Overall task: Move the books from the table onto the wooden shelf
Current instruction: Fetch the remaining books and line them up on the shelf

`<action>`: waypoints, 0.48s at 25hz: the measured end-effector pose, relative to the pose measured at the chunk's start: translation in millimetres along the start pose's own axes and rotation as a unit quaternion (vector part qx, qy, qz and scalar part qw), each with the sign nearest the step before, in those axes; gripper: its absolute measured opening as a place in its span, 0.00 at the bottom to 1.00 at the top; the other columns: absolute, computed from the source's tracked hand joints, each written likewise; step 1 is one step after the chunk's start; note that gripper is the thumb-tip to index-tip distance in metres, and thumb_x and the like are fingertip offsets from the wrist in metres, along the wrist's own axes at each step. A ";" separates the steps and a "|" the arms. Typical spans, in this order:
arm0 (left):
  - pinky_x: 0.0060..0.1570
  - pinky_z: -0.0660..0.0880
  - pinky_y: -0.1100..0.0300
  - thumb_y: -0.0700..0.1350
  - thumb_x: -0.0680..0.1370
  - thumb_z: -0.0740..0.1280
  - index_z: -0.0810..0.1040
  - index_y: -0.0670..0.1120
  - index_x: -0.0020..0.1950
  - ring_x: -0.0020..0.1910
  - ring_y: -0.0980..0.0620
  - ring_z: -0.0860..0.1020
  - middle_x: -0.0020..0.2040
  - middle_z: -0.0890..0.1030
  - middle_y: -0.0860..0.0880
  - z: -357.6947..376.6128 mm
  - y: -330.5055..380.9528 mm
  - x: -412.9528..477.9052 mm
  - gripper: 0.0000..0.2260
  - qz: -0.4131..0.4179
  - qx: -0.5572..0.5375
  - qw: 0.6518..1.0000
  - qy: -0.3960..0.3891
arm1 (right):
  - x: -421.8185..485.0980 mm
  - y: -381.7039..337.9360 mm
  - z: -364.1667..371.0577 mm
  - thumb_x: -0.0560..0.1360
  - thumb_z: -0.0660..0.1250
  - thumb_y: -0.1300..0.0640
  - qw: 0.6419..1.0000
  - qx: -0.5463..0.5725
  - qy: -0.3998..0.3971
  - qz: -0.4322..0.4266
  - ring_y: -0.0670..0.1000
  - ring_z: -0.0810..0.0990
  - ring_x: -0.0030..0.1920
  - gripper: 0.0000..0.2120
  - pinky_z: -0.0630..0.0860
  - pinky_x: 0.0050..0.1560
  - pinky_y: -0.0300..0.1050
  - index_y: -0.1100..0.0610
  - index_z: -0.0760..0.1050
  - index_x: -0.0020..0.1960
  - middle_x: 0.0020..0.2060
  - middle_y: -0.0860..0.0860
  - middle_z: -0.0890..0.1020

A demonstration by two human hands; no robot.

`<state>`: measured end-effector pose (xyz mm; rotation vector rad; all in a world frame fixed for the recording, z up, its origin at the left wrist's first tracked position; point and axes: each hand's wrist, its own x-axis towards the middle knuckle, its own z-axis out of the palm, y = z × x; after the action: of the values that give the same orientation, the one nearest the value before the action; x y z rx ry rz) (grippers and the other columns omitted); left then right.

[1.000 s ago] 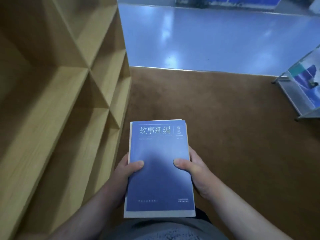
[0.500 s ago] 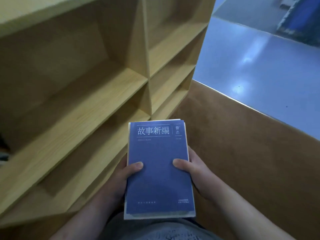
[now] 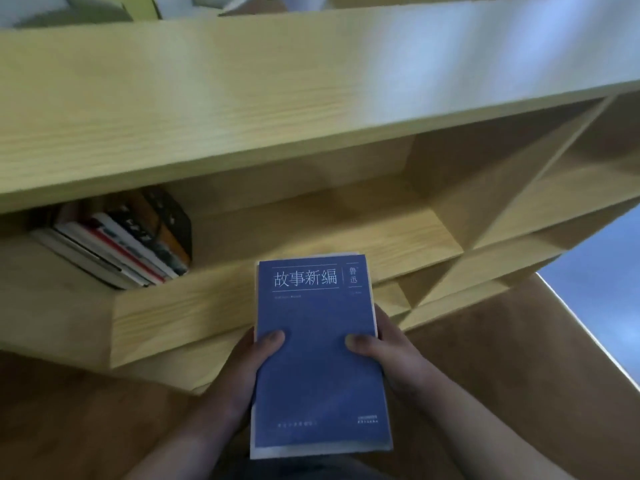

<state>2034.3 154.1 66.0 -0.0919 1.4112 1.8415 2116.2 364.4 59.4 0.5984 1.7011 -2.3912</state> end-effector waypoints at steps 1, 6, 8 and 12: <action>0.39 0.83 0.54 0.49 0.68 0.72 0.79 0.44 0.64 0.48 0.41 0.87 0.57 0.85 0.38 -10.2 6.9 3.6 0.25 0.010 -0.003 1.000 0.008 | 16.4 -5.0 6.3 0.61 0.83 0.48 1.000 -0.015 -0.013 0.008 0.65 0.82 0.62 0.45 0.81 0.55 0.60 0.57 0.69 0.73 0.64 0.61 0.82; 0.56 0.80 0.40 0.59 0.51 0.86 0.77 0.49 0.66 0.56 0.39 0.84 0.58 0.85 0.42 -50.9 33.4 23.1 0.46 0.007 0.020 1.000 0.018 | 73.9 -45.4 23.8 0.64 0.77 0.55 0.991 -0.058 -0.115 0.030 0.58 0.83 0.63 0.38 0.83 0.56 0.52 0.50 0.70 0.72 0.64 0.54 0.83; 0.59 0.78 0.40 0.60 0.49 0.86 0.76 0.49 0.67 0.57 0.41 0.84 0.59 0.86 0.44 -59.8 38.3 30.8 0.48 0.031 0.020 0.998 0.050 | 101.7 -65.2 30.8 0.63 0.76 0.56 0.980 -0.091 -0.175 0.034 0.56 0.83 0.63 0.39 0.83 0.57 0.50 0.48 0.69 0.73 0.64 0.51 0.84; 0.52 0.81 0.56 0.55 0.63 0.79 0.75 0.49 0.69 0.60 0.48 0.83 0.60 0.85 0.51 -65.4 46.2 45.0 0.36 0.120 0.032 0.990 0.070 | 163.2 -90.7 39.2 0.59 0.76 0.62 0.960 -0.129 -0.236 0.072 0.54 0.85 0.59 0.44 0.83 0.50 0.45 0.53 0.69 0.74 0.59 0.51 0.86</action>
<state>1949.4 120.6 55.2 -0.0188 1.6378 2.0141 1927.4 377.2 84.2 0.0923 1.6443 -1.9588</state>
